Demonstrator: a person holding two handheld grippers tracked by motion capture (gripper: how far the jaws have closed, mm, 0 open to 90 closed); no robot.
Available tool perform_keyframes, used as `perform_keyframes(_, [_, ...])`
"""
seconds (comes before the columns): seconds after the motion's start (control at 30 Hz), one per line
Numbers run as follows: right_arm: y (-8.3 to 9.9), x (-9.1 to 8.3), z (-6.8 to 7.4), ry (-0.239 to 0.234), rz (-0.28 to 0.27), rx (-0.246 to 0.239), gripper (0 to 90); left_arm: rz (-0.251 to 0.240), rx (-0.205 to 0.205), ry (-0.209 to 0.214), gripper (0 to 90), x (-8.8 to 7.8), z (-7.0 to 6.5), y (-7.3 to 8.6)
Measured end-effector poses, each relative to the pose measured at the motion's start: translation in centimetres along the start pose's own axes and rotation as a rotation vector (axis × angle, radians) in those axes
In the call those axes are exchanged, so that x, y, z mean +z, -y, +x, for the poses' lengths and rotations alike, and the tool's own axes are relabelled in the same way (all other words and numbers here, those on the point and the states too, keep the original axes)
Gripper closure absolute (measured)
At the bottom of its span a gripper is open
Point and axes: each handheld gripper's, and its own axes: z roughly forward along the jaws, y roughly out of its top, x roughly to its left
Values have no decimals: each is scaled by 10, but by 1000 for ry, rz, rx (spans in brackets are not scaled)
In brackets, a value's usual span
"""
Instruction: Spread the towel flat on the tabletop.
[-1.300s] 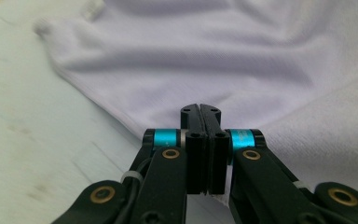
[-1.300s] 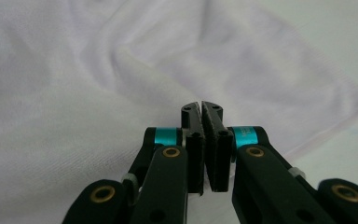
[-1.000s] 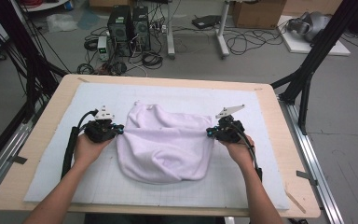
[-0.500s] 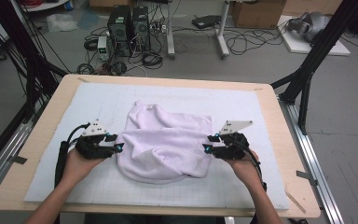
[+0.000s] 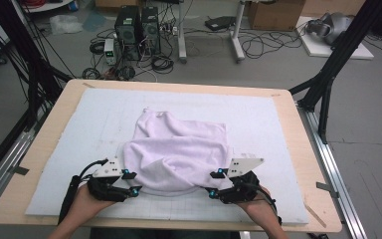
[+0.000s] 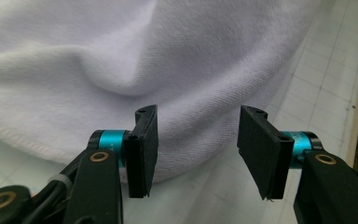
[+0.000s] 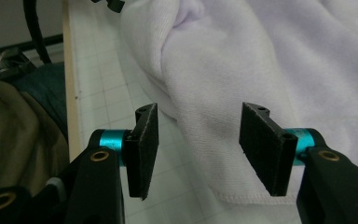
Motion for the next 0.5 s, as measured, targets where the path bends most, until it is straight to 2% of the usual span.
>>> perform_keyframes(0.03, [-1, 7, 0, 4, 19, -3, 502, 16, 6, 13, 515, 5, 0, -1])
perform_keyframes(0.07, [-1, 7, 0, 4, 19, -3, 502, 31, 10, 30, 515, 10, -1, -2])
perform_keyframes(0.13, [-2, 16, -2, 16, 41, 2, 610, 57, 19, 28, 586, 19, -3, -5])
perform_keyframes(0.17, [-3, 23, -5, 24, 70, 2, 720, 53, 25, 30, 714, 21, -4, -6])
perform_keyframes(0.2, [-3, 23, -5, 24, 70, 2, 720, 50, 26, 35, 714, 21, -4, -6])
perform_keyframes(0.27, [-5, 26, -9, 3, 81, 0, 838, 46, 23, 28, 840, 20, -2, -8])
perform_keyframes(0.33, [-7, 24, -10, -9, 79, 1, 845, 33, 27, 15, 845, 14, -1, -8])
perform_keyframes(0.47, [-13, 11, -10, 8, 69, -12, 850, -33, -4, -6, 850, -8, 7, -10])
perform_keyframes(0.5, [-16, 2, -13, 21, 75, -2, 850, -44, -6, -23, 852, -15, 9, -12])
